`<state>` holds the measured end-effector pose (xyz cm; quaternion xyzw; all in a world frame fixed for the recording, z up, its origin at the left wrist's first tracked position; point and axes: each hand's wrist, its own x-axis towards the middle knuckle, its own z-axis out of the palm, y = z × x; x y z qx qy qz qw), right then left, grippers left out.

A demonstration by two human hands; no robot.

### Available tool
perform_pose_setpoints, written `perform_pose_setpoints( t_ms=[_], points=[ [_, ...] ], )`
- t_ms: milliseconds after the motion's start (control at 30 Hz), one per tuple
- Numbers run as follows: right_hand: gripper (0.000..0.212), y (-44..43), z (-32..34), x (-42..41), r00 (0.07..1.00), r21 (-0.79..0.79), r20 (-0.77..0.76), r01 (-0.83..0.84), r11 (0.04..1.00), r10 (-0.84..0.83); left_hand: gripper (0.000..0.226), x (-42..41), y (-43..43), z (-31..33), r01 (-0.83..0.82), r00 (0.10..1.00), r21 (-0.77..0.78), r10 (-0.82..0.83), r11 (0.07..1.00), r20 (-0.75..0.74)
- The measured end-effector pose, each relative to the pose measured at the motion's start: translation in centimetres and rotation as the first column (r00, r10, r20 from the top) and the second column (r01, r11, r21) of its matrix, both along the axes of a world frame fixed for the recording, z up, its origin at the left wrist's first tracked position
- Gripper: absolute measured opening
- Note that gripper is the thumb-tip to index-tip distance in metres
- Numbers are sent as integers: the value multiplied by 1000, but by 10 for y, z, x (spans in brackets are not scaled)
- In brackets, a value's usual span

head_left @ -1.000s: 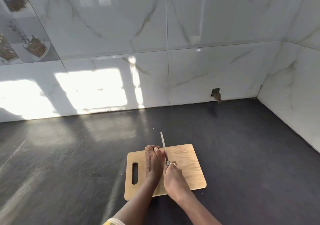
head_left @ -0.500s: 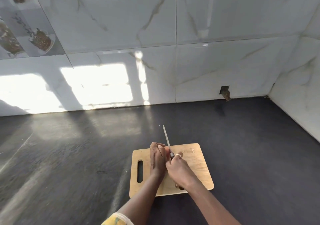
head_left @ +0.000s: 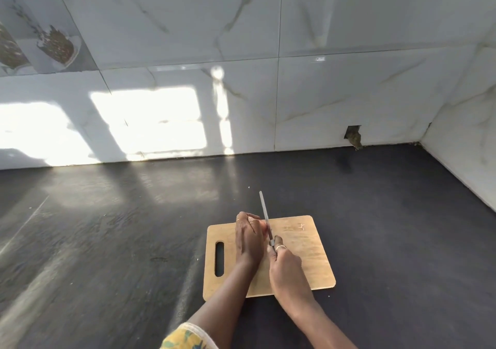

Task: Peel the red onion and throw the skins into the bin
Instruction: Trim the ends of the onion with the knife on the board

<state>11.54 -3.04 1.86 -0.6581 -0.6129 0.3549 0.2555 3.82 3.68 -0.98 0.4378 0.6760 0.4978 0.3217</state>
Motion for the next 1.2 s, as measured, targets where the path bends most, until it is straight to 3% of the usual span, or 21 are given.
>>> perform_pose_setpoints(
  t_ms=[267,467,700,933,1200],
  points=[
    [34,21,22,-5,999,-21,-21,43,999,-44,30,-1,2,-2,-14,1000,8,14,1000,-8],
    [41,1,24,-7,995,-136,90,56,989,-44,33,3,6,0,-38,999,11,38,999,15],
    [35,5,35,-8,995,-264,-20,88,960,-96,33,-1,8,-6,-26,999,27,26,999,-19],
    [27,0,30,-4,998,-275,-34,47,960,-59,27,1,8,-4,-26,1000,19,26,999,0],
    [36,22,22,-1,994,-344,-97,15,939,-51,24,0,10,-1,-10,1000,8,10,1000,19]
  ],
)
